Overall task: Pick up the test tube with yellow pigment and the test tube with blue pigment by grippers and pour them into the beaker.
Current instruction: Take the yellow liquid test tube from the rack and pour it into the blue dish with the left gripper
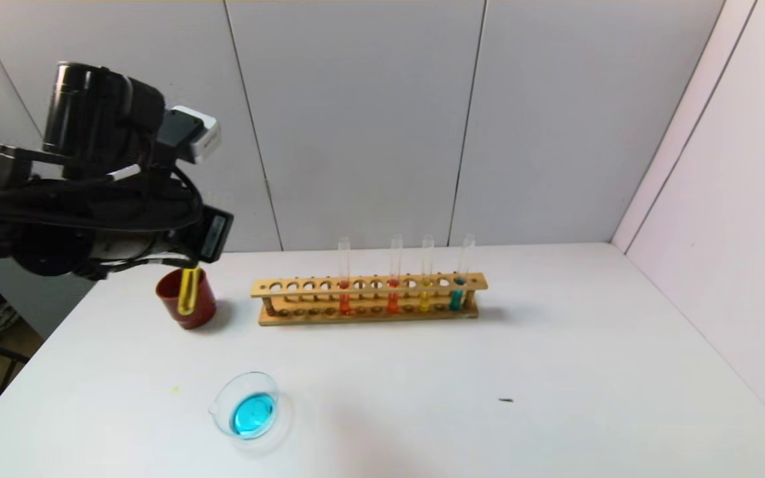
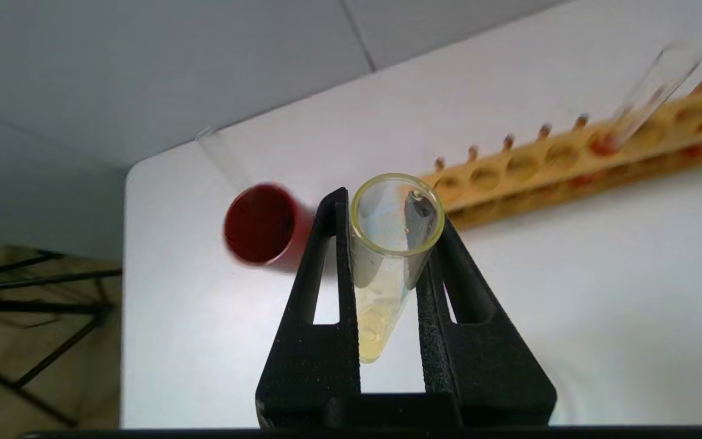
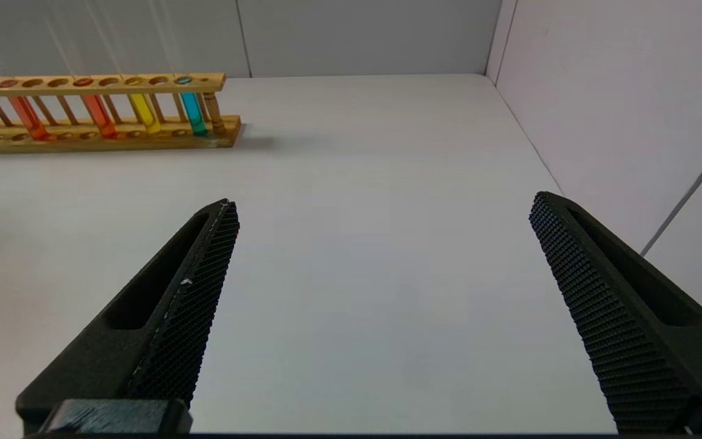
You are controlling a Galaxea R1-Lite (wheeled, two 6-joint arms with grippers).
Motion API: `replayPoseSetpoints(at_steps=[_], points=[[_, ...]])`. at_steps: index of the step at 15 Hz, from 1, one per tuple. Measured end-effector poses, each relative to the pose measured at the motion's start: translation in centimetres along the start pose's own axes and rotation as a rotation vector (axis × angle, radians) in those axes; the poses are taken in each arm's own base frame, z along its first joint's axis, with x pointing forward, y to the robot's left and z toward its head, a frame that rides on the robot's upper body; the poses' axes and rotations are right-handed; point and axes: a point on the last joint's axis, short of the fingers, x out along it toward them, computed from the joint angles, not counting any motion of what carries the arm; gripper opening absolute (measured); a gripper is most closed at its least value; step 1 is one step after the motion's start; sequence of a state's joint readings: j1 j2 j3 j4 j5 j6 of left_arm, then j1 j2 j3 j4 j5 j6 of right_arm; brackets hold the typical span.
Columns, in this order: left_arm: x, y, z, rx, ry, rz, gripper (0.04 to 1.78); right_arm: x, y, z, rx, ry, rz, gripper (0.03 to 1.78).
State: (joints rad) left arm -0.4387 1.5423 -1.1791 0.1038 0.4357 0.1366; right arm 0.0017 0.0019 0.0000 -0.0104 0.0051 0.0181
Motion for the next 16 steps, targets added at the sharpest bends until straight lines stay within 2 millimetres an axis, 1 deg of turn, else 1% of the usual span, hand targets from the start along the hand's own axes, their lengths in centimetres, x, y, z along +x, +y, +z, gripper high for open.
replayPoseSetpoints(at_steps=[2, 4, 9, 13, 16], points=[[-1.1, 1.2, -1.4, 0.098, 0.075, 0.013, 0.32, 0.0, 0.0, 0.0, 0.0, 0.0, 0.0, 1.74], [-1.5, 1.6, -2.7, 0.161, 0.114, 0.016, 0.32, 0.0, 0.0, 0.0, 0.0, 0.0, -0.001, 1.74], [-1.3, 1.1, -6.1, 0.337, 0.233, -0.018, 0.32, 0.0, 0.0, 0.0, 0.0, 0.0, 0.0, 1.74], [-0.8, 0.5, -8.4, 0.411, 0.34, -0.054, 0.32, 0.0, 0.0, 0.0, 0.0, 0.0, -0.001, 1.74], [0.0, -0.4, -10.3, 0.47, 0.416, -0.09, 0.32, 0.0, 0.0, 0.0, 0.0, 0.0, 0.0, 1.74]])
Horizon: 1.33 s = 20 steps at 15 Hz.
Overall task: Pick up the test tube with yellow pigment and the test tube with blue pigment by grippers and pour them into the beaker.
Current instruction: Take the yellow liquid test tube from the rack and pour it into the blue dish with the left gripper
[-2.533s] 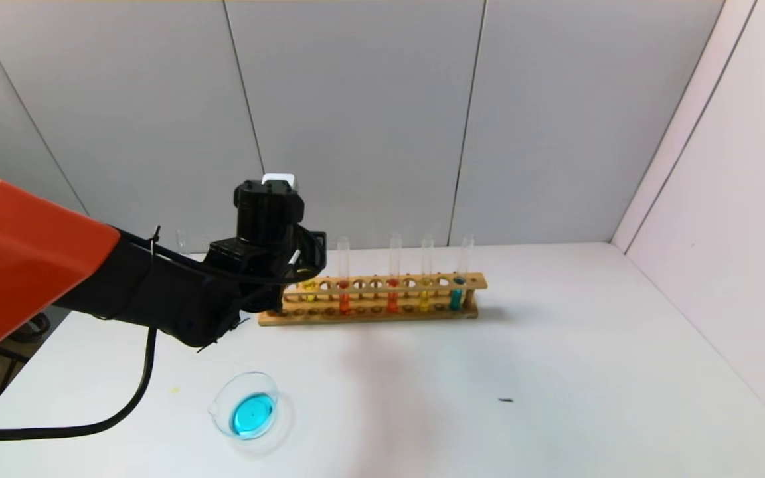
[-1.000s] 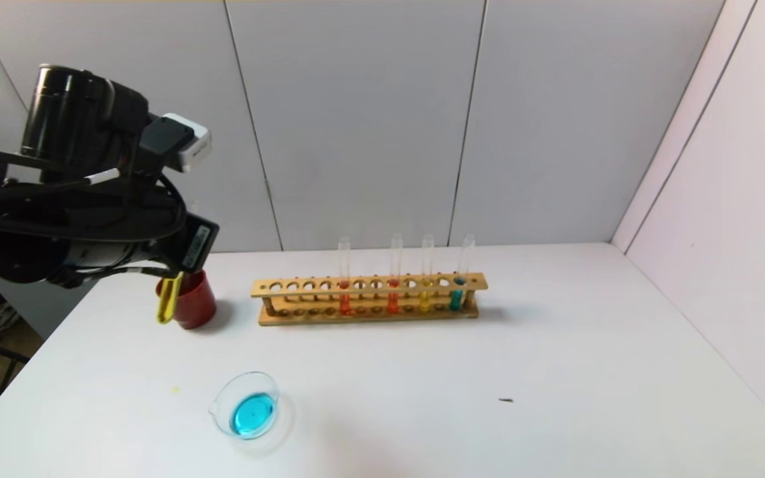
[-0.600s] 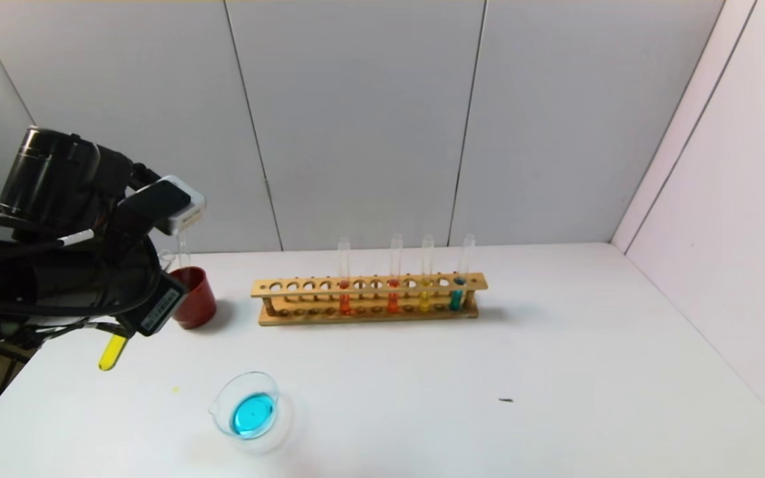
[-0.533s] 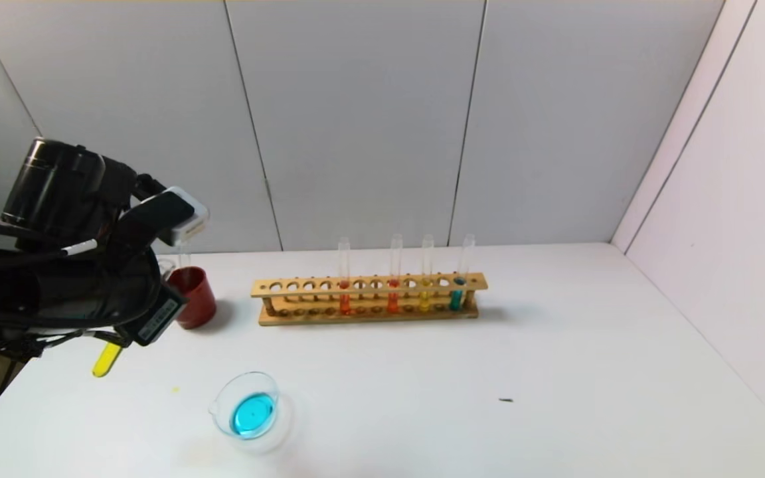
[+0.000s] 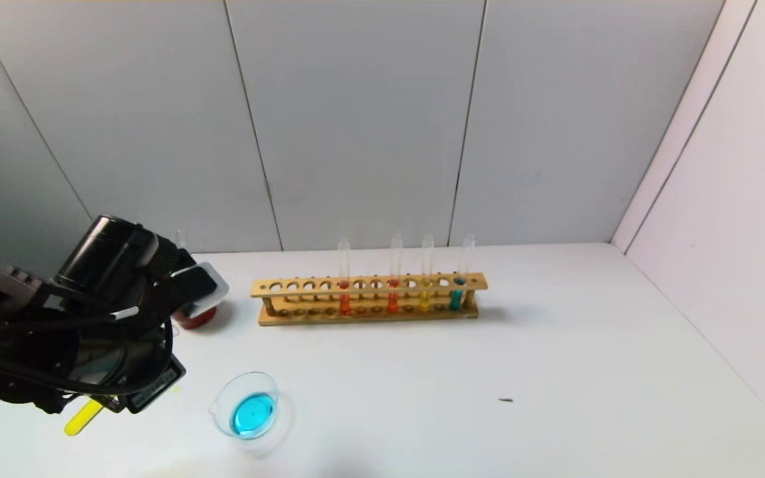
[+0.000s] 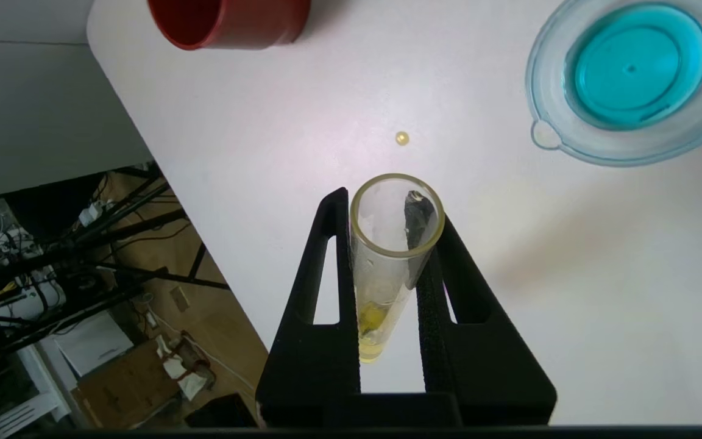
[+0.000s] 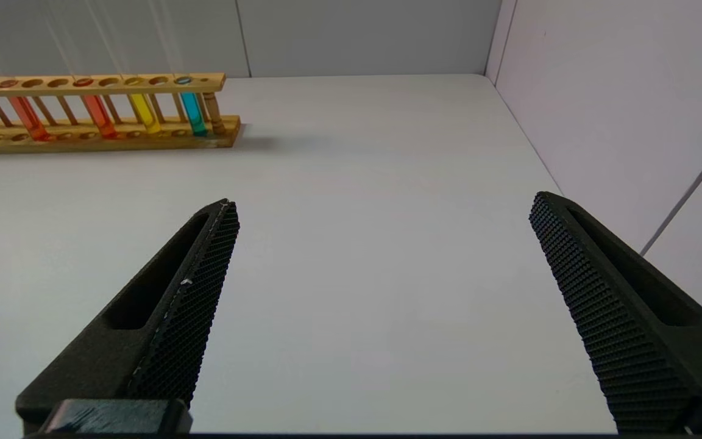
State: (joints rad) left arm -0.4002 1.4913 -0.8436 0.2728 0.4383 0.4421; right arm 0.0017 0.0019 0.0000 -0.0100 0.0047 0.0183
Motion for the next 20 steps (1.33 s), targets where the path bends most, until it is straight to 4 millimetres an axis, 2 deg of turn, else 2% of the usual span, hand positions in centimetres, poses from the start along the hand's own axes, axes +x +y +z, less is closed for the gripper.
replayPoseSetpoints(at_steps=[5, 9, 15, 20], points=[[1.9, -2.9, -0.3, 0.116, 0.078, -0.064, 0.32, 0.0, 0.0, 0.0, 0.0, 0.0, 0.0, 1.74], [2.4, -4.6, -0.5, 0.204, 0.143, -0.117, 0.32, 0.0, 0.0, 0.0, 0.0, 0.0, 0.0, 1.74], [3.4, -6.3, -0.4, 0.29, 0.219, -0.165, 0.32, 0.0, 0.0, 0.0, 0.0, 0.0, 0.0, 1.74], [5.2, -6.9, 0.6, 0.318, 0.264, -0.169, 0.32, 0.0, 0.0, 0.0, 0.0, 0.0, 0.0, 1.74]])
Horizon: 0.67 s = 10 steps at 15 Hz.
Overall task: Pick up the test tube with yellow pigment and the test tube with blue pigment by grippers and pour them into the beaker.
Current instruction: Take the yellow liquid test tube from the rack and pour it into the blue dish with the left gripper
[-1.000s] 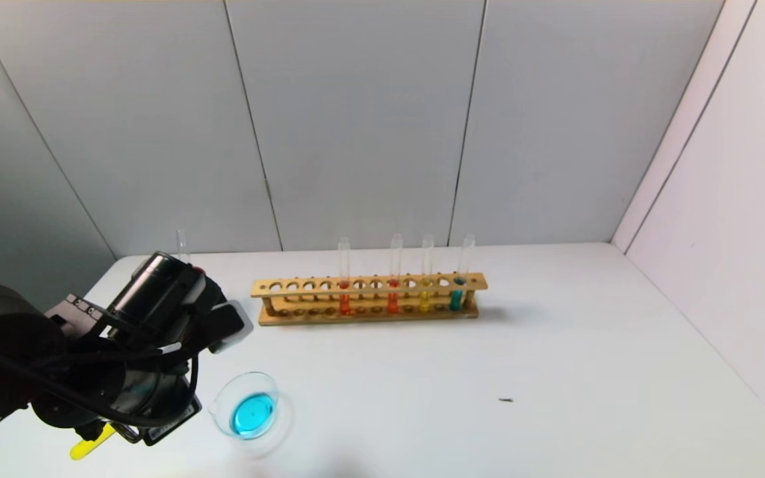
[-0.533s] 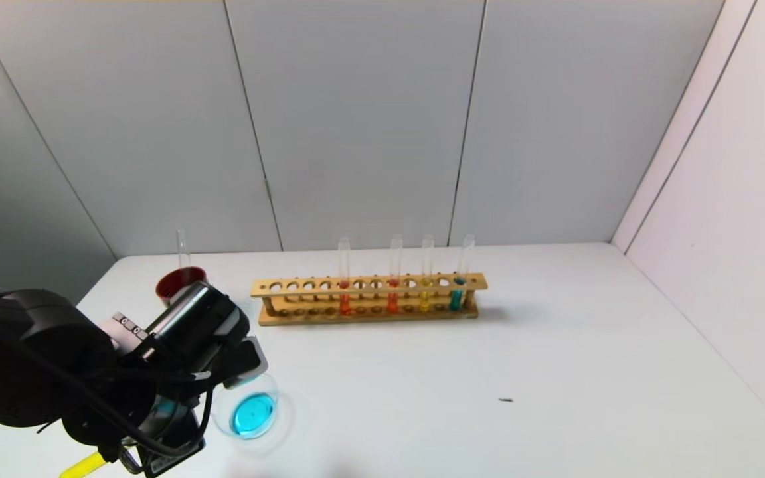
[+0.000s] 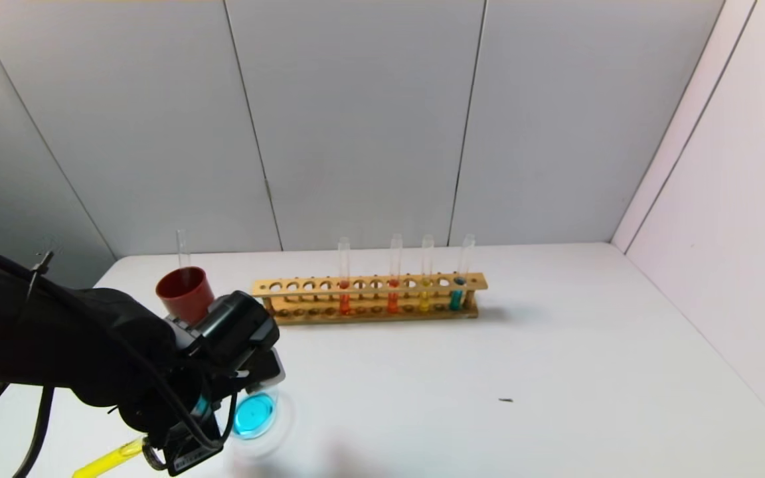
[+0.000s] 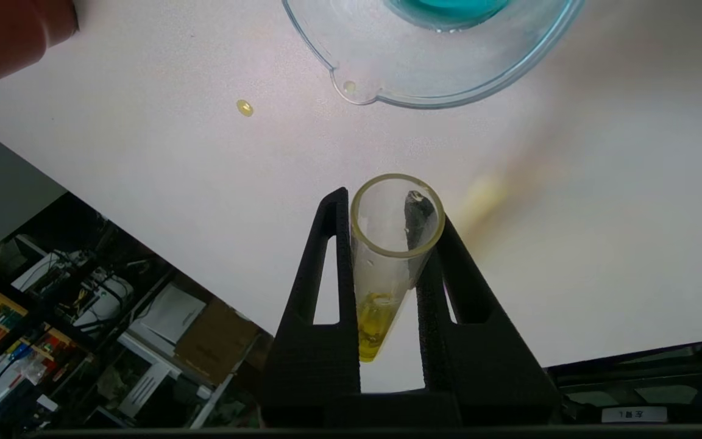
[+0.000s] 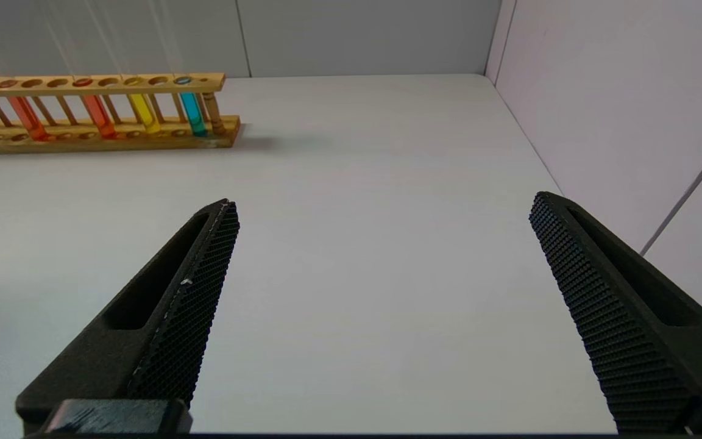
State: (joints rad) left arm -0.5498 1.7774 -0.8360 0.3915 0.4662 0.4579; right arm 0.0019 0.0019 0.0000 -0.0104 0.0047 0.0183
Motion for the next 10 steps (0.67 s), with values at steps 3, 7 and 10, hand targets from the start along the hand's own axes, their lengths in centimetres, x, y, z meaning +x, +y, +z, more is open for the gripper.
replayPoseSetpoints(at_steps=[3, 7, 10], points=[[0.8, 0.4, 0.9, 0.01, 0.032, -0.012, 0.32, 0.0, 0.0, 0.0, 0.0, 0.0, 0.0, 1.74], [1.0, 1.0, 2.0, 0.041, 0.096, -0.04, 0.32, 0.0, 0.0, 0.0, 0.0, 0.0, -0.001, 1.74], [1.3, 1.2, 2.5, 0.074, 0.148, -0.02, 0.32, 0.0, 0.0, 0.0, 0.0, 0.0, 0.0, 1.74]])
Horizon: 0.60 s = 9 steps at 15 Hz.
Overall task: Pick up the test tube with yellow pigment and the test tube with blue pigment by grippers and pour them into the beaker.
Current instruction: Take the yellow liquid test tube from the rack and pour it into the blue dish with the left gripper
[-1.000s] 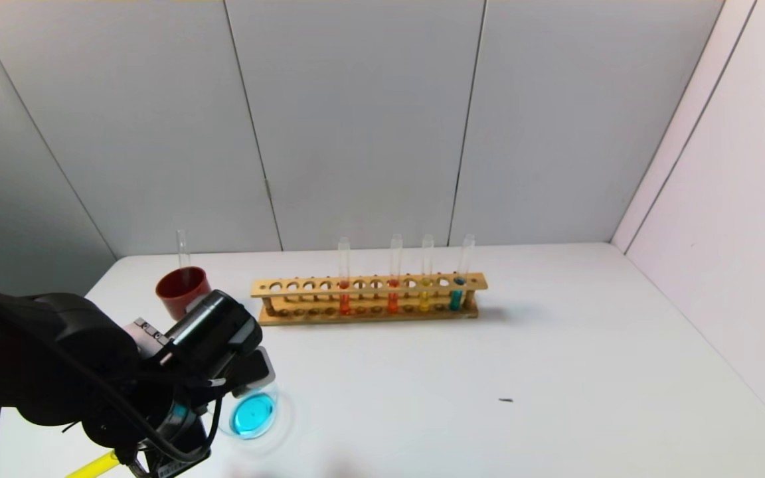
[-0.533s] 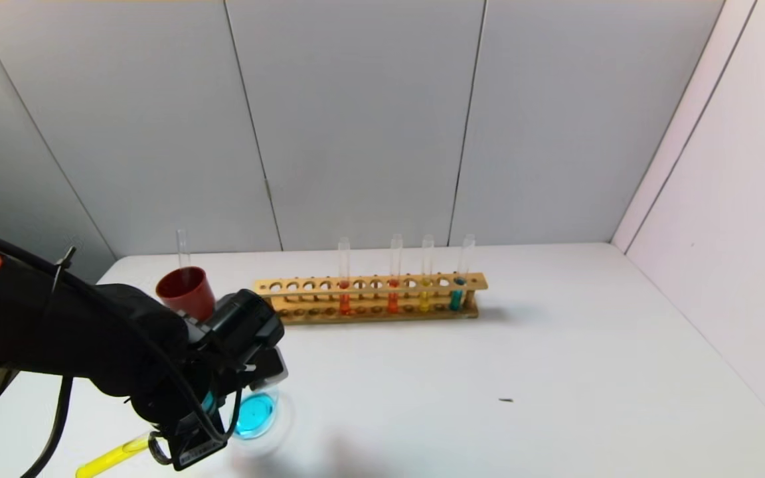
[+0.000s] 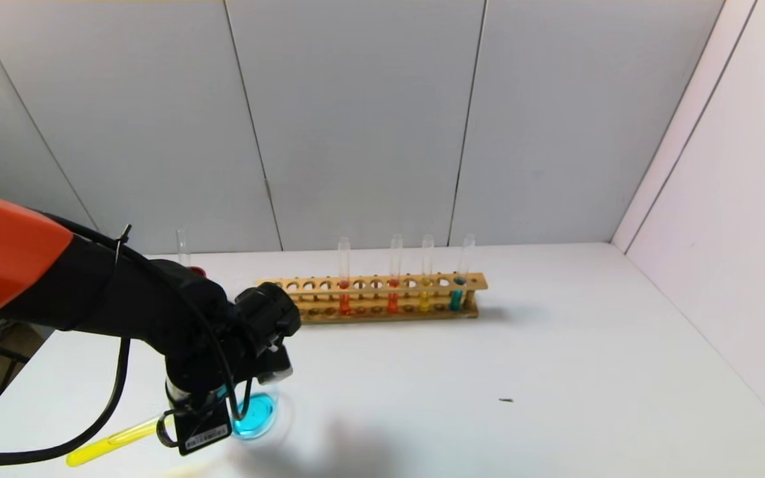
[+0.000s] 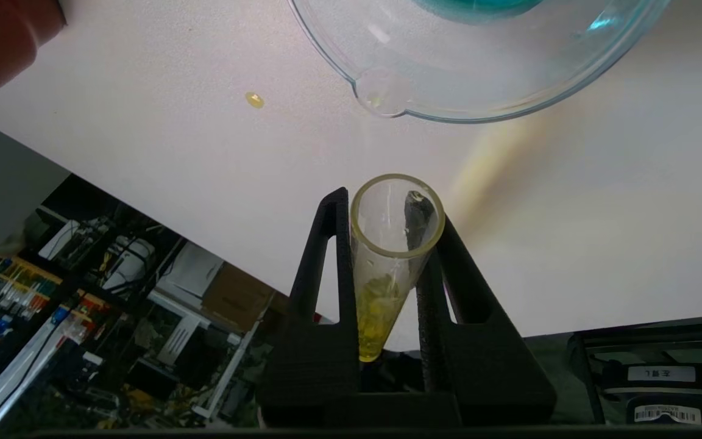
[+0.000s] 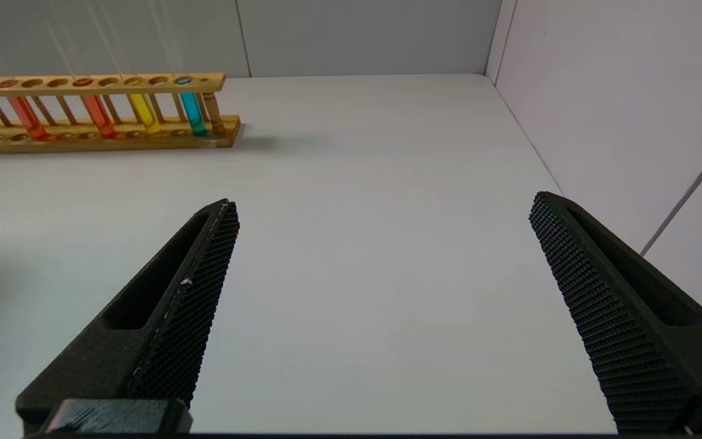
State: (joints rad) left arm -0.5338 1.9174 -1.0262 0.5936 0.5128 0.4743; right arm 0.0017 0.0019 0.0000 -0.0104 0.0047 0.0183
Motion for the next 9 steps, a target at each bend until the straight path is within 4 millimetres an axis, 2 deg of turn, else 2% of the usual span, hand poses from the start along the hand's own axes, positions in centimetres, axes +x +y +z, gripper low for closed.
replayPoseSetpoints(at_steps=[9], points=[[0.35, 0.75, 1.14, 0.048, 0.088, -0.041, 0.32, 0.0, 0.0, 0.0, 0.0, 0.0, 0.0, 1.74]])
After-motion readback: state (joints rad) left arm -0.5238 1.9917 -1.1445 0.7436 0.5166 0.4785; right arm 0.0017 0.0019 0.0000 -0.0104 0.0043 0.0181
